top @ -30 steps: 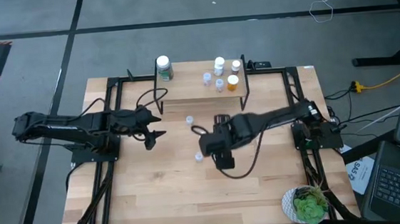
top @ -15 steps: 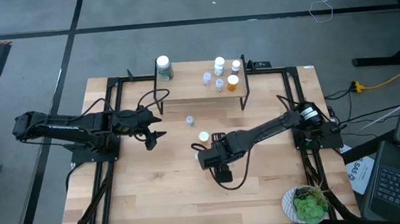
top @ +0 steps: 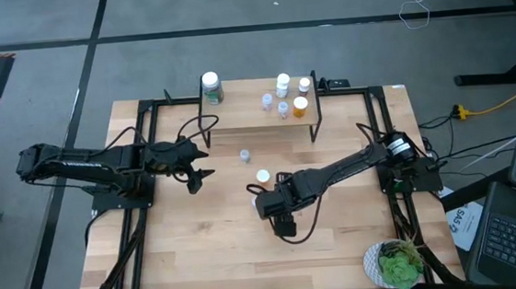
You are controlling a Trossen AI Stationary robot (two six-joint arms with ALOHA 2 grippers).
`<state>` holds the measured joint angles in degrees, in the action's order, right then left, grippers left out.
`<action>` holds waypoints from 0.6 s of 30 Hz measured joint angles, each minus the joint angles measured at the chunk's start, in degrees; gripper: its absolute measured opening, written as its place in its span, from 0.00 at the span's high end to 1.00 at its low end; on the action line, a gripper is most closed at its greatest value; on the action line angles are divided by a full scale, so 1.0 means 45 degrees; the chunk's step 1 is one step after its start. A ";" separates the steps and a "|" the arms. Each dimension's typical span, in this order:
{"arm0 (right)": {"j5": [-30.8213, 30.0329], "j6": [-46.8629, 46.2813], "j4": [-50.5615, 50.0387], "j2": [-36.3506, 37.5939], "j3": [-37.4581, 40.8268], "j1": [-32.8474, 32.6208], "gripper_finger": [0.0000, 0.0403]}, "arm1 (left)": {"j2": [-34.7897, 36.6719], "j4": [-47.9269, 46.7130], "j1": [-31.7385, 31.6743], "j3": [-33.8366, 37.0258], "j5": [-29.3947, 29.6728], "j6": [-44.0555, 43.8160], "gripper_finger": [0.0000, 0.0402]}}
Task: Pick and place medicine bottles onto shelf by color
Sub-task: Put the orange pill bottle on the shelf
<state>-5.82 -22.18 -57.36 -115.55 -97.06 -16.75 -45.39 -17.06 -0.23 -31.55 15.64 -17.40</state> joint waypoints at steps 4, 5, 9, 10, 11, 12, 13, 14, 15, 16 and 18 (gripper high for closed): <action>-0.0010 -0.0047 -0.0039 0.0000 0.0000 0.0000 0.33 | 0.0000 -0.0005 0.0000 0.0000 0.0000 0.0002 0.28; -0.0010 -0.0040 -0.0049 0.0000 0.0000 0.0000 0.33 | 0.0000 0.0000 0.0000 0.0000 0.0000 0.0002 0.28; -0.0024 -0.0001 -0.0083 0.0000 0.0000 0.0000 0.30 | 0.0000 -0.0005 -0.0004 0.0000 0.0000 0.0002 0.28; -0.0024 0.0004 -0.0083 0.0000 0.0000 0.0000 0.29 | 0.0000 -0.0005 0.0000 0.0000 0.0000 0.0002 0.28; -0.0030 0.0031 -0.0083 0.0000 0.0000 0.0000 0.29 | 0.0000 -0.0005 0.0000 0.0000 0.0000 0.0002 0.28; -0.0080 0.0038 0.0001 0.0002 0.0060 0.0000 0.28 | 0.0000 -0.0005 0.0000 0.0000 0.0000 0.0002 0.28; -0.0112 0.0029 0.0163 0.0015 0.0220 0.0000 0.28 | 0.0000 -0.0005 0.0000 0.0000 0.0000 0.0002 0.28; -0.0117 -0.0027 0.0204 0.0015 0.0400 0.0000 0.28 | 0.0000 -0.0005 0.0000 0.0000 0.0000 0.0002 0.28; -0.0117 -0.0069 0.0101 0.0000 0.0558 0.0000 0.28 | 0.0000 -0.0005 0.0000 0.0000 0.0000 0.0007 0.28; -0.0104 -0.0140 0.0070 -0.0010 0.0712 0.0000 0.28 | 0.0000 -0.0008 -0.0003 0.0000 0.0000 0.0004 0.28; -0.0050 -0.0352 0.0395 -0.0005 0.1031 0.0000 0.29 | 0.0000 -0.0005 0.0000 0.0000 0.0000 0.0007 0.28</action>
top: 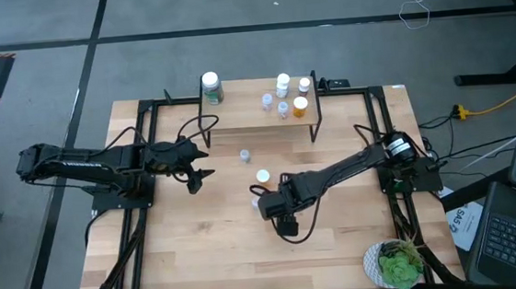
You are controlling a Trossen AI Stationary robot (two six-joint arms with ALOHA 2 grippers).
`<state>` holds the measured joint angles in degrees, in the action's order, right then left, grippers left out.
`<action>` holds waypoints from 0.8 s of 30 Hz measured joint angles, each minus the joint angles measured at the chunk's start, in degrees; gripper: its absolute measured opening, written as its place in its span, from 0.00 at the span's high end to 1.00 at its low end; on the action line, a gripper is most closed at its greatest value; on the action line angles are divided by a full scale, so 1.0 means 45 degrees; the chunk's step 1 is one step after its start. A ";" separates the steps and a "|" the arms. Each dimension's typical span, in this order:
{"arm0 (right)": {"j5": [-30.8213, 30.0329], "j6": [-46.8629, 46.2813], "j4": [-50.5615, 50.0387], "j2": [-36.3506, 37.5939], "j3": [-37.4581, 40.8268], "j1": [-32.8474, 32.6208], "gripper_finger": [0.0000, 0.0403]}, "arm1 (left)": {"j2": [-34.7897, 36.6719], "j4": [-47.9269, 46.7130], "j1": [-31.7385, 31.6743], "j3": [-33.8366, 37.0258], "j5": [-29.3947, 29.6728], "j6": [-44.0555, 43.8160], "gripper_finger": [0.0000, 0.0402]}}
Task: Pick and place medicine bottles onto shelf by color
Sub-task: Put the orange pill bottle on the shelf
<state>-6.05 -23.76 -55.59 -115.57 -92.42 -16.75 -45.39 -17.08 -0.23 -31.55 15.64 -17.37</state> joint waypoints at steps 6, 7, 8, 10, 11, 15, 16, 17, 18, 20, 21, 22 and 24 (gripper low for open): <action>0.0021 -0.0019 0.0149 -0.0010 0.0188 0.0000 0.29 | 0.0000 0.0000 0.0000 0.0000 0.0000 0.0000 0.28; 0.0021 0.0008 0.0145 -0.0010 0.0193 0.0000 0.29 | 0.0000 -0.0005 0.0000 0.0000 0.0000 0.0000 0.28; 0.0021 0.0004 0.0178 -0.0010 0.0193 0.0004 0.29 | 0.0000 -0.0004 -0.0004 0.0000 0.0000 0.0000 0.28; 0.0016 0.0006 0.0298 -0.0010 0.0193 0.0005 0.29 | 0.0000 -0.0005 -0.0001 0.0000 0.0000 0.0000 0.28; 0.0014 0.0024 0.0323 -0.0010 0.0193 0.0005 0.29 | 0.0000 -0.0005 0.0000 0.0000 0.0000 0.0000 0.28; -0.0474 -0.0016 0.0523 -0.0010 0.0193 0.0000 0.29 | 0.0000 -0.0005 0.0000 0.0000 0.0000 0.0000 0.28; -0.0675 -0.0016 0.0518 -0.0010 0.0193 0.0005 0.29 | 0.0000 0.0000 0.0000 0.0000 0.0000 0.0000 0.28; -0.0718 -0.0003 0.0532 -0.0010 0.0193 0.0005 0.29 | 0.0000 -0.0005 0.0000 0.0000 0.0000 0.0000 0.28; -0.0721 0.0012 0.0538 -0.0010 0.0193 0.0010 0.29 | 0.0000 -0.0005 0.0000 0.0000 -0.0005 0.0000 0.28; -0.0742 0.0006 0.0565 -0.0046 0.0193 0.0019 0.29 | 0.0000 -0.0004 0.0000 0.0000 0.0000 0.0000 0.28; -0.0739 -0.0004 0.0578 -0.0072 0.0193 0.0019 0.29 | 0.0000 -0.0001 0.0000 0.0000 -0.0005 0.0000 0.28; -0.0737 -0.0008 0.0577 -0.0083 0.0193 0.0019 0.29 | 0.0000 -0.0001 0.0000 0.0000 -0.0005 0.0000 0.28; -0.0727 -0.0007 0.0590 -0.0092 0.0193 0.0019 0.29 | 0.0000 -0.0005 0.0000 0.0000 -0.0005 0.0000 0.28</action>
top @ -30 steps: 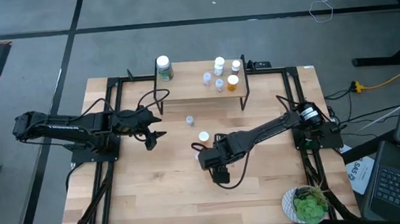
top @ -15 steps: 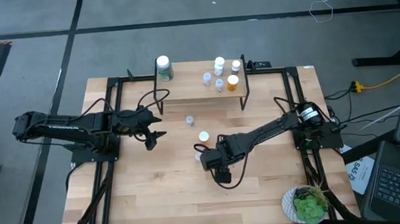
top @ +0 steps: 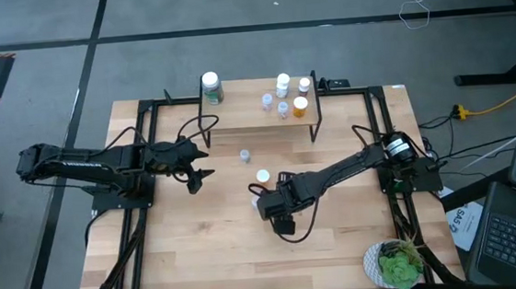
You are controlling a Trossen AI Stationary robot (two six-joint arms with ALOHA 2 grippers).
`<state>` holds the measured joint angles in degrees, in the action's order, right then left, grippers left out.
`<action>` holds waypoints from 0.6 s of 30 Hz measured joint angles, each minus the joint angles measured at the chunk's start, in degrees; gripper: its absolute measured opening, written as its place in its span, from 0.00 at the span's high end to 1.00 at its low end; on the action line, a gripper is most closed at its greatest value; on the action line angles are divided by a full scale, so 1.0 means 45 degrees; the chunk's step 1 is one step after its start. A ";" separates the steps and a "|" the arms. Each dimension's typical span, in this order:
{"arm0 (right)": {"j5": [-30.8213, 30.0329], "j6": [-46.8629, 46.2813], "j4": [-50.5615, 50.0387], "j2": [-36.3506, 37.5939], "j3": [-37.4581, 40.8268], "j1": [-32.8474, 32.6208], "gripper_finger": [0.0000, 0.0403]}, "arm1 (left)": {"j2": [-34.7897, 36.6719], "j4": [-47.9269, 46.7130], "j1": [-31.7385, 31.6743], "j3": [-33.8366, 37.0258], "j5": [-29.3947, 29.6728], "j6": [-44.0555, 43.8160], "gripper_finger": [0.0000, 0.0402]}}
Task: Pick and place medicine bottles onto shelf by color
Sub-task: Put the orange pill bottle on the shelf
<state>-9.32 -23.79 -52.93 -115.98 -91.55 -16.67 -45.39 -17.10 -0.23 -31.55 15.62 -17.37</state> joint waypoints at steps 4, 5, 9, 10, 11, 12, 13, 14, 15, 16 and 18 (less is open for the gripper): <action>0.0138 -0.0111 0.0092 -0.0212 0.0000 0.0000 0.29 | 0.0000 0.0000 0.0000 0.0000 0.0000 0.0000 0.28; 0.0244 -0.0119 0.0234 -0.0279 -0.0004 0.0000 0.29 | 0.0000 0.0003 0.0000 0.0000 0.0000 -0.0005 0.28; 0.0321 -0.0309 0.0206 -0.0547 0.0000 0.0000 0.29 | 0.0000 0.0000 0.0000 0.0000 -0.0005 -0.0005 0.28; 0.0321 -0.0341 0.0204 -0.0559 0.0000 0.0000 0.29 | 0.0000 0.0000 -0.0005 0.0000 -0.0005 -0.0005 0.28; 0.0321 -0.0353 0.0201 -0.0557 0.0000 0.0000 0.29 | 0.0000 0.0005 -0.0002 0.0000 -0.0005 -0.0005 0.28; 0.0321 -0.0344 0.0201 -0.0554 0.0000 0.0000 0.29 | 0.0000 0.0004 0.0000 0.0000 -0.0005 -0.0003 0.28; 0.0321 -0.0340 0.0201 -0.0555 0.0000 0.0000 0.29 | 0.0000 0.0000 -0.0001 0.0000 -0.0005 -0.0005 0.28; 0.0321 -0.0340 0.0199 -0.0554 0.0000 0.0000 0.29 | 0.0000 0.0005 0.0000 0.0000 -0.0005 -0.0005 0.28; 0.0321 -0.0340 0.0201 -0.0559 0.0000 0.0000 0.29 | 0.0000 0.0005 0.0000 0.0000 -0.0005 -0.0005 0.28; 0.0316 -0.0340 0.0201 -0.0559 0.0000 0.0000 0.29 | 0.0000 0.0005 -0.0004 0.0000 -0.0005 -0.0005 0.28; 0.0316 -0.0340 0.0191 -0.0559 0.0000 0.0000 0.29 | 0.0000 0.0005 -0.0003 0.0000 -0.0005 -0.0005 0.28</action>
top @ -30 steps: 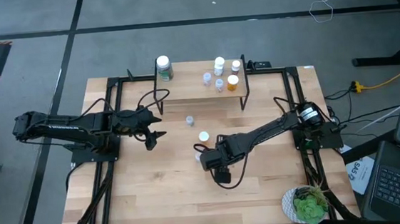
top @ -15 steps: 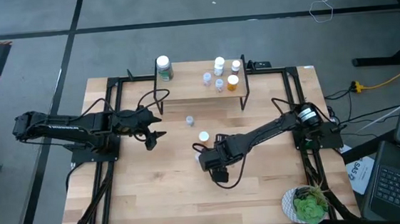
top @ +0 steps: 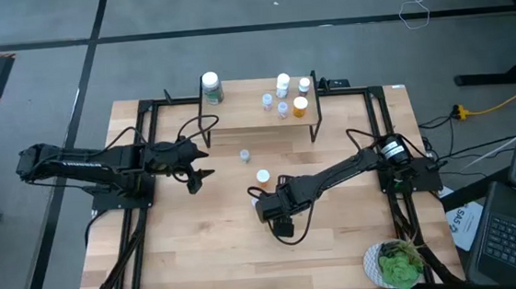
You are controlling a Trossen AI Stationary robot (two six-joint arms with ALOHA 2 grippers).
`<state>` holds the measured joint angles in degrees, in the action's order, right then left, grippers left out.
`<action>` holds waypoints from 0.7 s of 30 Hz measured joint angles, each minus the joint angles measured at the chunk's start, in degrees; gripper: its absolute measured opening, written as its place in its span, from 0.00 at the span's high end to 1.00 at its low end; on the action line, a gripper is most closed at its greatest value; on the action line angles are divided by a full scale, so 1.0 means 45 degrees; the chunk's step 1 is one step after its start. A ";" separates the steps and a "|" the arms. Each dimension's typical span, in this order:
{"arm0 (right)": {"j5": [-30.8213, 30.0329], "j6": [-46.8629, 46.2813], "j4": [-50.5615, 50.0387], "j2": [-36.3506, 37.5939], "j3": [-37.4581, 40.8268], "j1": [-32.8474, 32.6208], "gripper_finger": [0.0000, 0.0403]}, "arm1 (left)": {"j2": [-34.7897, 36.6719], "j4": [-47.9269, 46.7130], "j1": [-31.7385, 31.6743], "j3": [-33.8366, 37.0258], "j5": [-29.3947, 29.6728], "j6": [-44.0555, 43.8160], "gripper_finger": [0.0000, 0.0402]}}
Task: Pick and place medicine bottles onto shelf by color
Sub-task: Put the orange pill bottle on the shelf
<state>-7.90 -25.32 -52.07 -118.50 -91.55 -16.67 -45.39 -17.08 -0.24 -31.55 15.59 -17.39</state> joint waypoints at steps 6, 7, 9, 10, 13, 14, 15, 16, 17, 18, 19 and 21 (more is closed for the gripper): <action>0.0000 -0.0029 -0.0010 0.0005 0.0000 0.0000 0.29 | 0.0000 0.0000 0.0002 0.0000 0.0000 -0.0005 0.28; 0.0000 -0.0067 -0.0011 0.0001 0.0000 0.0000 0.29 | 0.0000 0.0000 0.0001 0.0000 0.0000 -0.0008 0.28; 0.0000 -0.0264 -0.0035 0.0005 0.0000 0.0000 0.30 | 0.0000 0.0000 0.0002 0.0000 0.0000 -0.0010 0.28; 0.0000 -0.0311 -0.0044 0.0002 0.0000 0.0000 0.31 | 0.0000 0.0000 0.0000 0.0000 0.0000 -0.0010 0.28; 0.0000 -0.0417 -0.0095 0.0005 0.0000 0.0010 0.38 | 0.0000 0.0000 0.0003 0.0000 0.0000 -0.0010 0.28; 0.0000 -0.0522 -0.0128 0.0005 0.0000 0.0010 0.41 | 0.0000 0.0000 0.0003 0.0000 0.0000 -0.0014 0.28; 0.0000 -0.0635 -0.0138 0.0005 0.0000 0.0010 0.43 | 0.0000 0.0000 0.0000 0.0000 0.0000 -0.0015 0.28; 0.0000 -0.0673 -0.0136 0.0002 0.0000 0.0010 0.46 | 0.0000 0.0000 0.0003 0.0000 0.0000 -0.0015 0.28; 0.0000 -0.0702 -0.0136 0.0005 0.0000 0.0010 0.48 | 0.0000 0.0000 0.0003 0.0000 0.0000 -0.0011 0.28; 0.0000 -0.0739 -0.0139 0.0005 0.0000 0.0010 0.49 | 0.0000 0.0000 0.0002 0.0000 0.0000 -0.0010 0.28; 0.0000 -0.0831 -0.0136 0.0005 -0.0005 0.0010 0.49 | 0.0000 0.0000 0.0003 0.0000 0.0000 -0.0012 0.28; 0.0040 -0.1010 -0.0138 0.0005 -0.0005 0.0010 0.49 | 0.0000 0.0000 0.0003 0.0000 0.0000 -0.0019 0.28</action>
<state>-7.72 -29.87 -52.70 -118.48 -91.57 -16.62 -45.39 -17.08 -0.23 -31.55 15.59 -17.47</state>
